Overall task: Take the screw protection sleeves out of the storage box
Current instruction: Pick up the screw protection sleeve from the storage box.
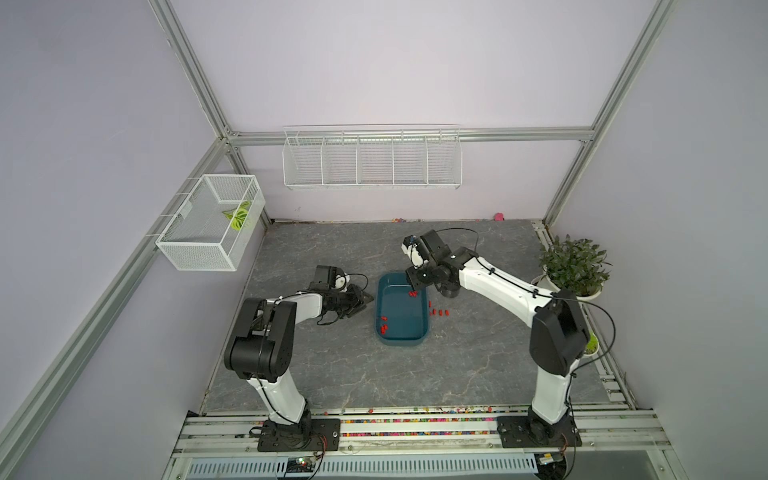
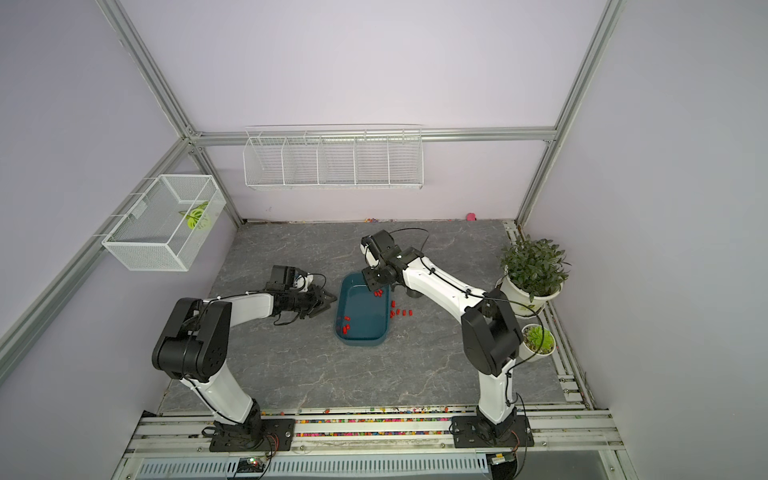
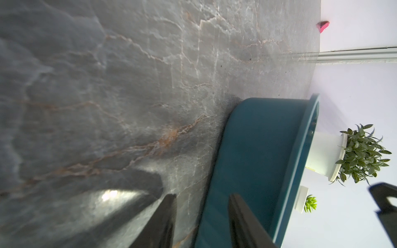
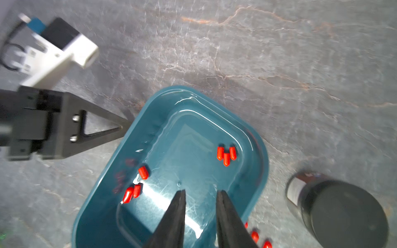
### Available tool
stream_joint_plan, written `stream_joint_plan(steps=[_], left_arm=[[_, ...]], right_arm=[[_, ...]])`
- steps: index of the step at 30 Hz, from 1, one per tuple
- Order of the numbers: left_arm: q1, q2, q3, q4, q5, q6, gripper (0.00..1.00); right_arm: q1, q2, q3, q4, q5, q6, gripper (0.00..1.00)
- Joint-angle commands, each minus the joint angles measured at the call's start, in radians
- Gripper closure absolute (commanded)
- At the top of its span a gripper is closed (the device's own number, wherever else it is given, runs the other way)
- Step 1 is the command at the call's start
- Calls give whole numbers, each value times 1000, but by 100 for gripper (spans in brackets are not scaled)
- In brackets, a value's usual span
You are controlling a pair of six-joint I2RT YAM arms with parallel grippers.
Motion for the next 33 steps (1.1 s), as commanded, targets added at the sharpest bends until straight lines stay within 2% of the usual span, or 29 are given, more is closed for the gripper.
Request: stream_joint_plan(steps=[1,11,20,33], left_arm=[[4,-22,-5,11,1,18,54],[4,-8,5,1,-1,19,54],[3,-1,12,-7,-1,19,54],[4,6,16,-9,0,21,54]], right_arm=[[14,66,48,-79,42,-43,72],[14,204,126,-87,33,-76,71],[2,334,283,-197,112,-50,71],[-18,361,298,-255,85,-41,72]])
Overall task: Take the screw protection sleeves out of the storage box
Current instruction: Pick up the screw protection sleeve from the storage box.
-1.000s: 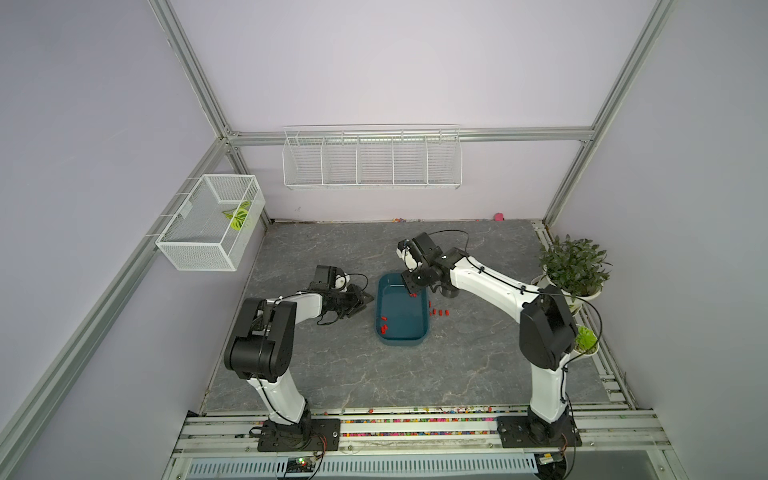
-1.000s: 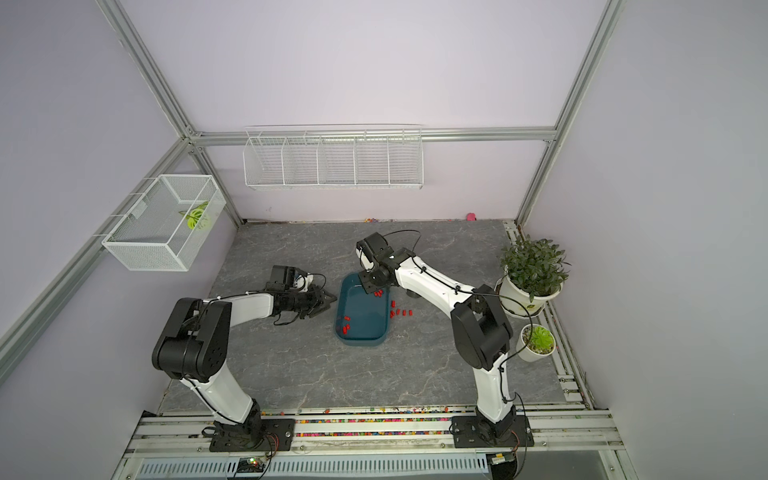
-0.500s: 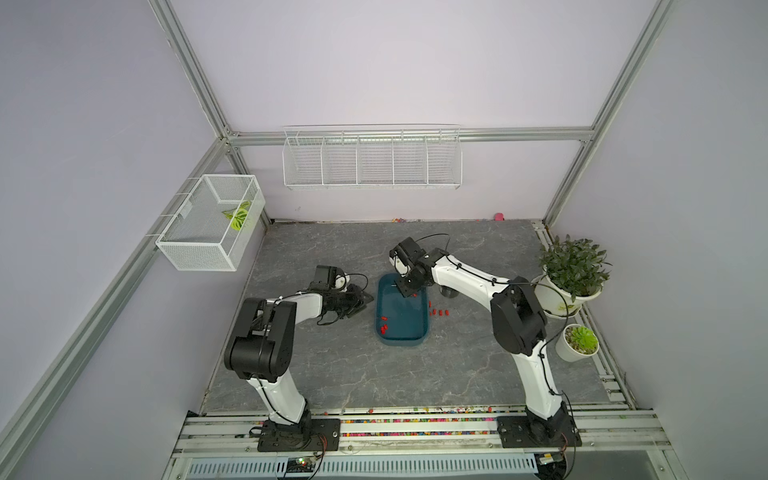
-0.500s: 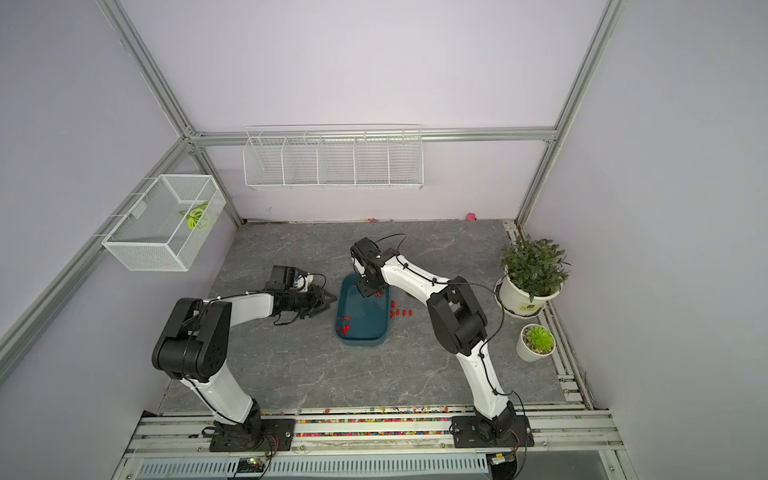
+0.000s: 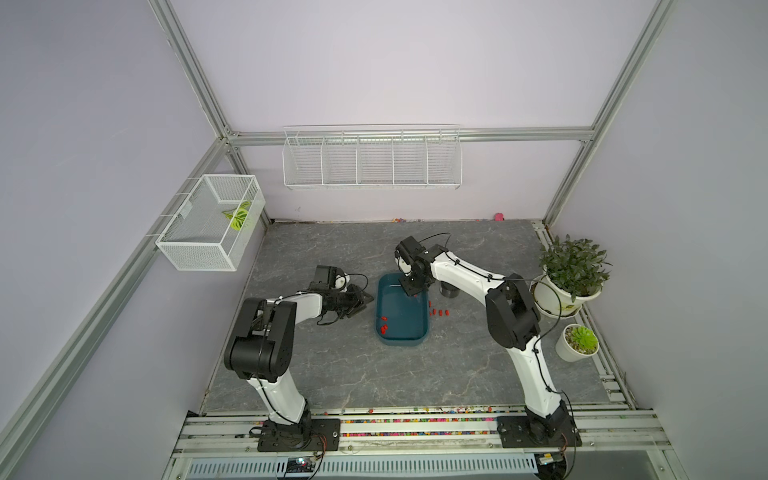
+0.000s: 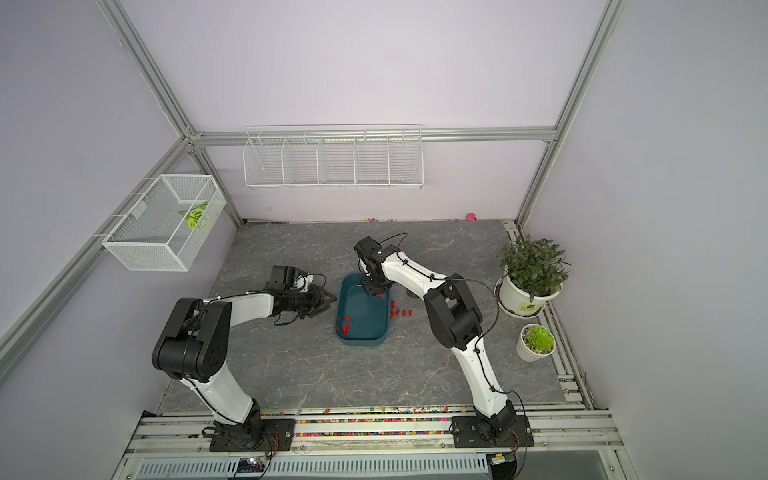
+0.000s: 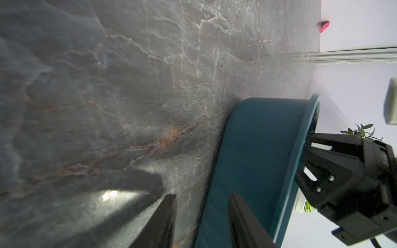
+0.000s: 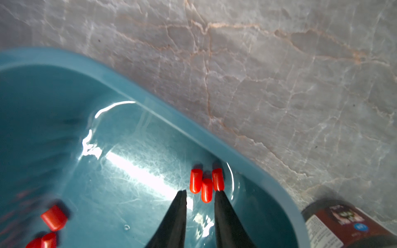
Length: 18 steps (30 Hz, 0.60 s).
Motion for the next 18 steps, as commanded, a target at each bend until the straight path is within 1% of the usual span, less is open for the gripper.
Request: stream_joint_plan(steps=[1,18], left_arm=[[4,6,16,-8,0,21,54],[4,4,15,-10,0,21,54]], right_arm=[[-1,36,36,-52,4,8,72],[-3,97,109,-107,-1,2,71]])
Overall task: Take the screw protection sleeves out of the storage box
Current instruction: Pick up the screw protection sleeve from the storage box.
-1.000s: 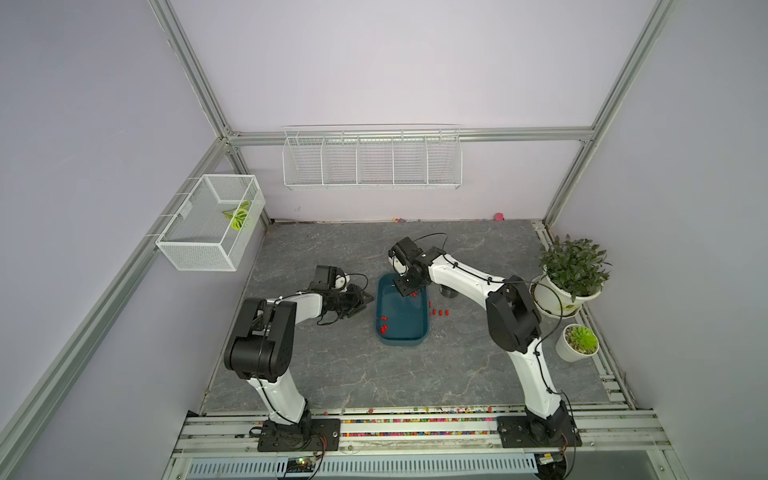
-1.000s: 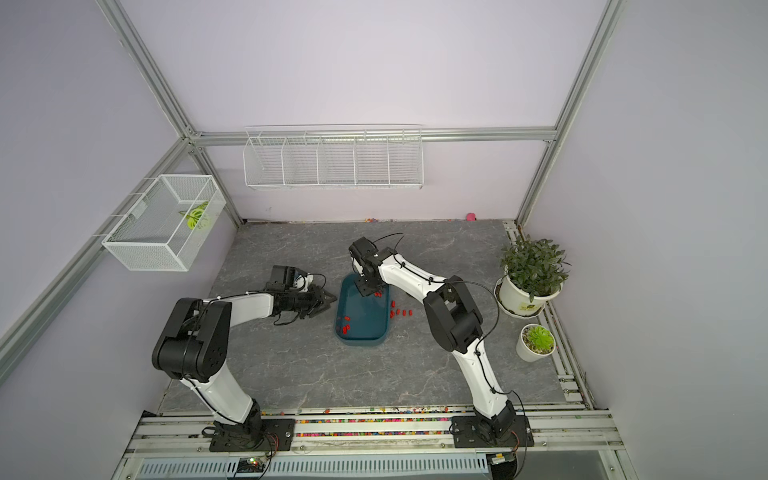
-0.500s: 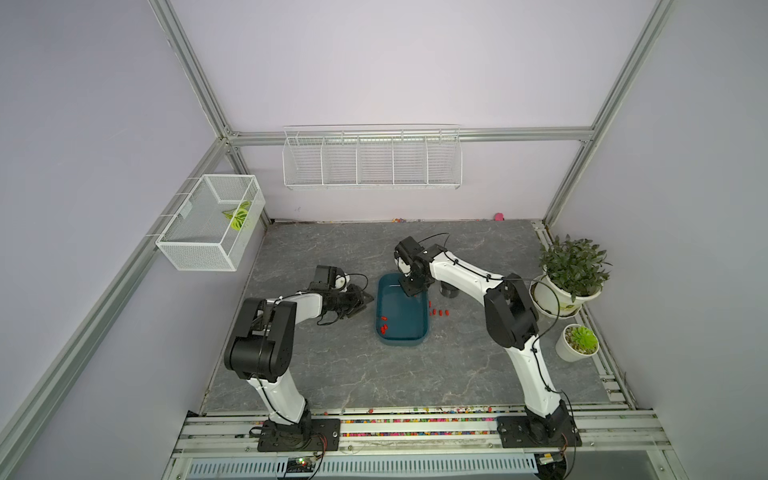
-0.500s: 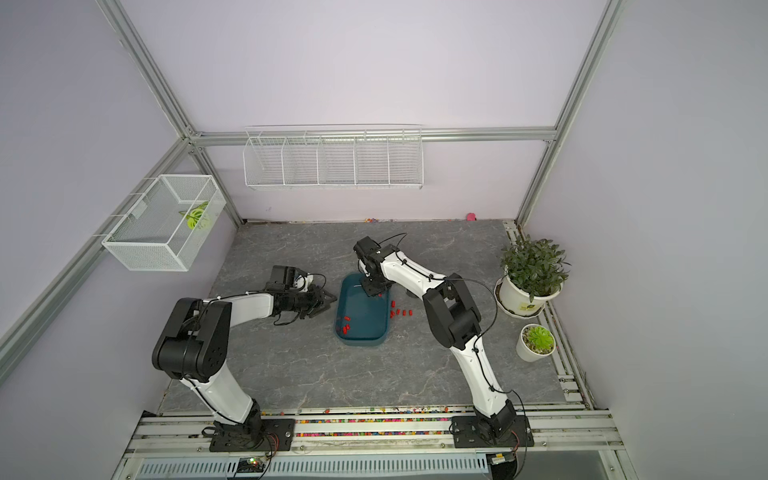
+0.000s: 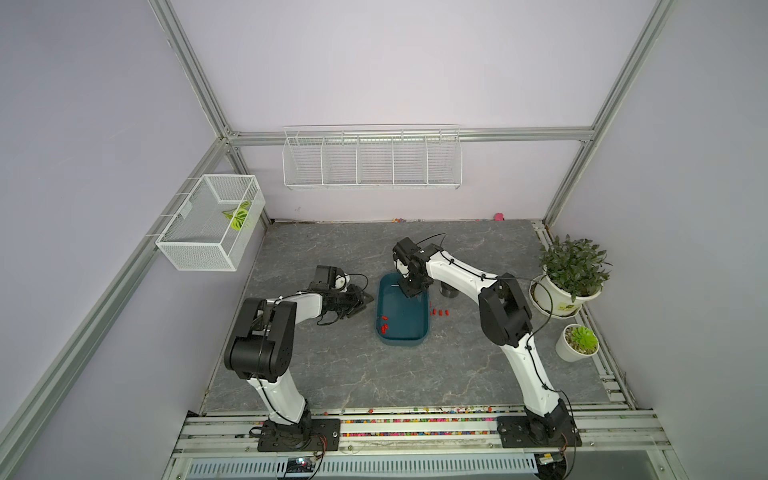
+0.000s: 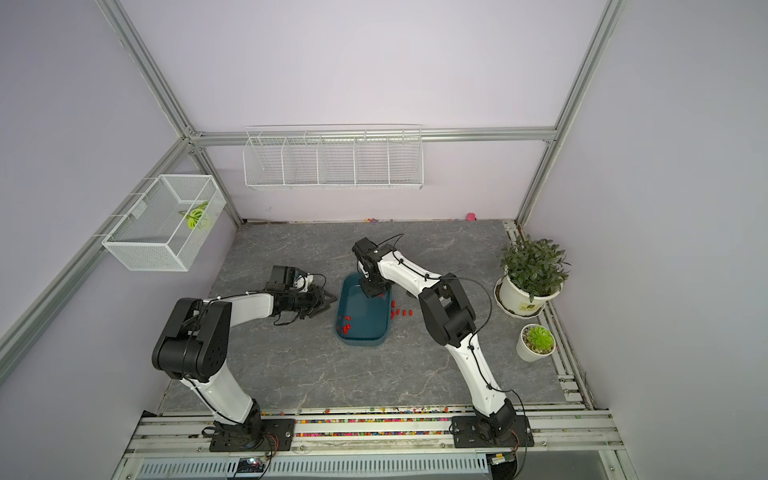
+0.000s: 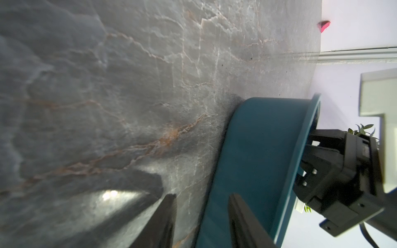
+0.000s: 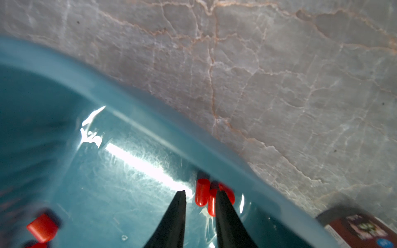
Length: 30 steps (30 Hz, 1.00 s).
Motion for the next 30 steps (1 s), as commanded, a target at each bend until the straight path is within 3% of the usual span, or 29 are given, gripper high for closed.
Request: stream_joint_plan(steps=[1,30], left_arm=[[3,3,14,-7,0,21,54],[3,3,16,-10,-2,20,54]], right_arm=[[-4,24,23,-37,2,3,71],[8,110,146,-127,2,-14,85]])
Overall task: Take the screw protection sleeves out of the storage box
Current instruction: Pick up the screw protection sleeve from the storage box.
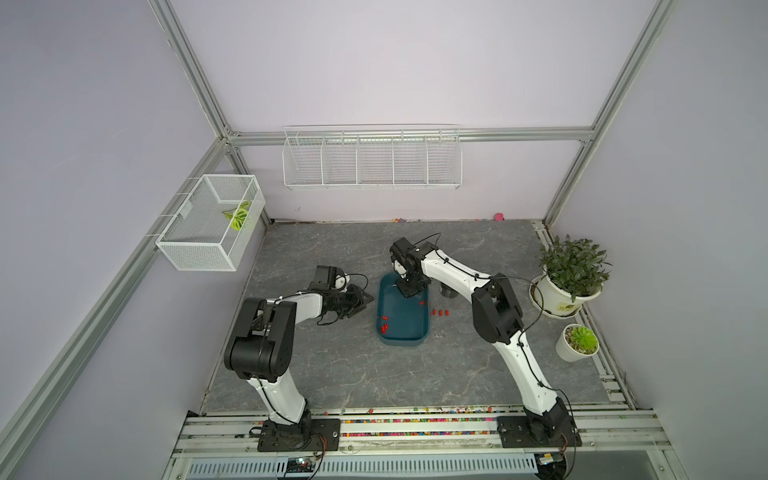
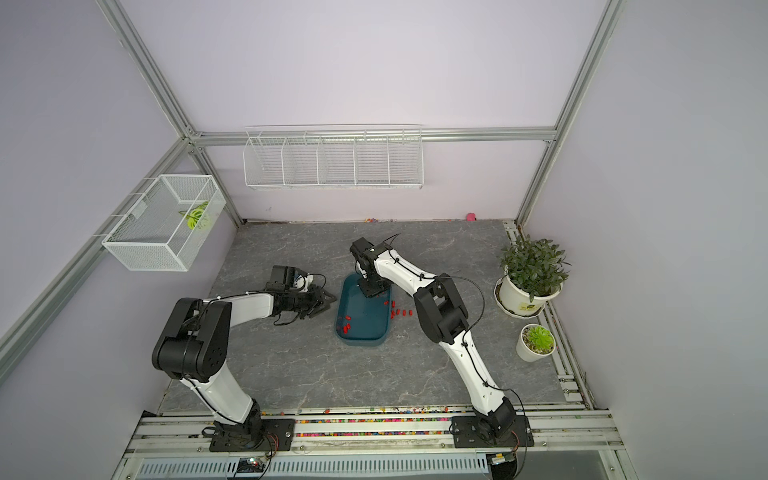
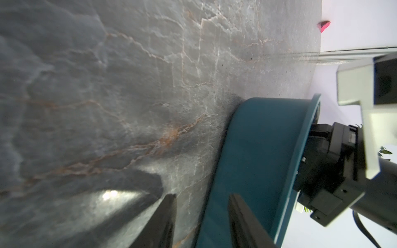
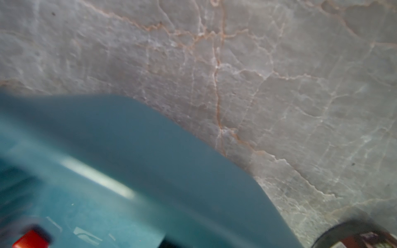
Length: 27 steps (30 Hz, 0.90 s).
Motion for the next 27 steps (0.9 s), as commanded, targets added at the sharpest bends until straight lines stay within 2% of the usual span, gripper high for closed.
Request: stream_joint_plan(steps=[1,12,27], left_arm=[[4,5,16,-8,0,19,54],[4,5,16,-9,2,18,54],[4,5,16,-7,2,19,54]], right_arm=[[7,21,18,-32,5,-11,86],[12,-16,-14,-7,-1,-12,91],[2,-264,-197,97,-82,13,92]])
